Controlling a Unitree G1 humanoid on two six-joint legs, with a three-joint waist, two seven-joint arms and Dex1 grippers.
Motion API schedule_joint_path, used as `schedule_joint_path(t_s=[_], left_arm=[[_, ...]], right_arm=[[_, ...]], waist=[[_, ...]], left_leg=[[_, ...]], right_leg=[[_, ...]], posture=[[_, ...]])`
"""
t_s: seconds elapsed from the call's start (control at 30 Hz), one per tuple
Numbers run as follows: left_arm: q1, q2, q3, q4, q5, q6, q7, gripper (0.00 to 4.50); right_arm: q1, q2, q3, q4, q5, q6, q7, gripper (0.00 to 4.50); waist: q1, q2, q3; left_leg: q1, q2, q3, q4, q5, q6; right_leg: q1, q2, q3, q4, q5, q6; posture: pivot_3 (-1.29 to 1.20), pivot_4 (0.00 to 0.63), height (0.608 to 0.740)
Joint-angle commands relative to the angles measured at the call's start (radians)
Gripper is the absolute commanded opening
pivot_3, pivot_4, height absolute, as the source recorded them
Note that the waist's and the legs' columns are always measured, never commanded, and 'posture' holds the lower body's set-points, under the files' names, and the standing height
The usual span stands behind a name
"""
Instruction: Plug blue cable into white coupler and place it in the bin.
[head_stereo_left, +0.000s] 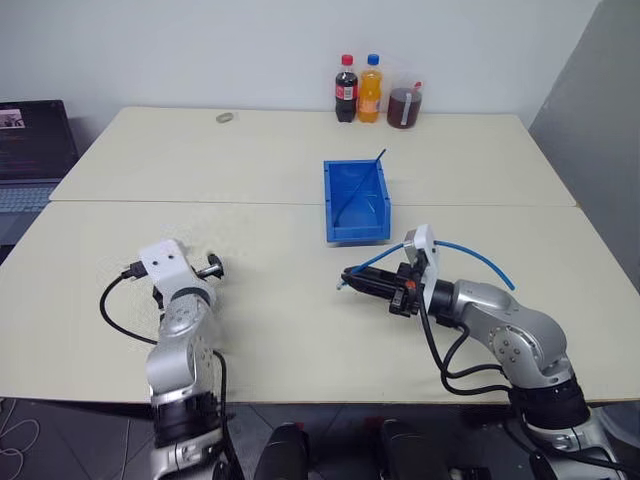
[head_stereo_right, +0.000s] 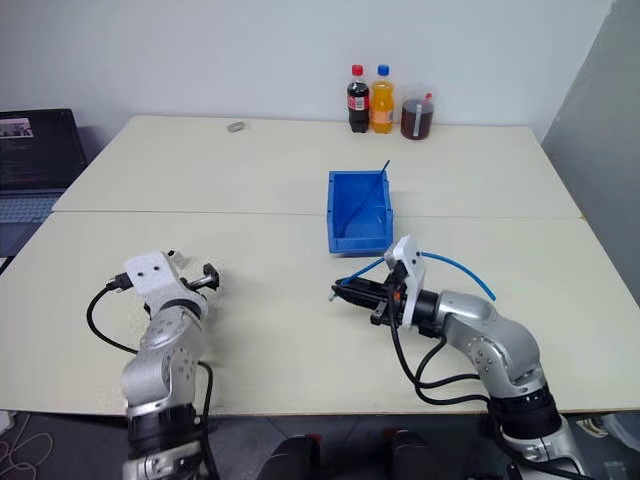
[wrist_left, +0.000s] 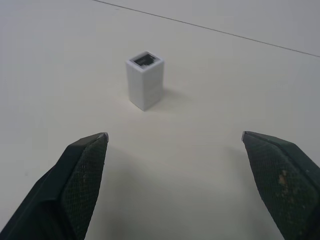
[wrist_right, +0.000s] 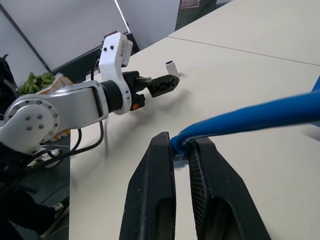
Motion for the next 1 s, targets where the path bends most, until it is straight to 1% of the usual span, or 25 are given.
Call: schedule_joint_path(t_s=[0.03, 0.17, 0.4, 0.63, 0.97, 1.0], left_arm=[[-0.078, 0.027, 0.028, 0.091, 0.014, -0.032, 0.041, 4.5], [-0.15, 0.041, 0.038, 0.204, 0.017, -0.069, 0.059, 4.5], [-0.223, 0.042, 0.046, 0.328, 0.034, -0.15, 0.124, 4.5], [-0.261, 0.038, 0.056, 0.388, 0.026, -0.189, 0.195, 4.5], [-0.289, 0.055, 0.061, 0.449, 0.011, -0.225, 0.192, 4.5], [-0.291, 0.058, 0.059, 0.455, 0.009, -0.234, 0.185, 4.33]], right_arm=[[-0.017, -0.004, -0.019, -0.017, 0.003, -0.018, 0.014, 0.11], [-0.02, -0.007, -0.022, -0.014, 0.005, -0.016, 0.015, 0.11], [-0.018, -0.014, -0.029, -0.017, 0.012, -0.008, 0.011, 0.11], [-0.016, -0.023, -0.033, -0.018, 0.015, -0.003, 0.012, 0.11], [-0.007, -0.023, -0.035, -0.027, 0.017, 0.004, 0.007, 0.11], [-0.006, -0.023, -0.035, -0.028, 0.017, 0.004, 0.007, 0.11]], waist=[[0.0, 0.0, 0.0], [0.0, 0.0, 0.0], [0.0, 0.0, 0.0], [0.0, 0.0, 0.0], [0.0, 0.0, 0.0], [0.0, 0.0, 0.0]], left_leg=[[0.0, 0.0, 0.0, 0.0, 0.0, 0.0], [0.0, 0.0, 0.0, 0.0, 0.0, 0.0], [0.0, 0.0, 0.0, 0.0, 0.0, 0.0], [0.0, 0.0, 0.0, 0.0, 0.0, 0.0], [0.0, 0.0, 0.0, 0.0, 0.0, -0.001], [0.0, 0.0, 0.0, 0.0, 0.0, -0.001]], right_leg=[[0.0, 0.0, 0.0, 0.0, 0.0, 0.0], [0.0, 0.0, 0.0, 0.0, 0.001, -0.002], [0.0, 0.0, 0.0, 0.0, 0.001, -0.001], [0.0, 0.0, 0.0, 0.0, 0.001, -0.001], [0.0, 0.0, 0.0, 0.0, 0.001, -0.001], [0.0, 0.0, 0.0, 0.0, 0.001, -0.001]], posture=[[0.0, 0.15, 0.74], [0.0, 0.15, 0.74], [0.0, 0.15, 0.74], [0.0, 0.15, 0.74], [0.0, 0.15, 0.74], [0.0, 0.15, 0.74]])
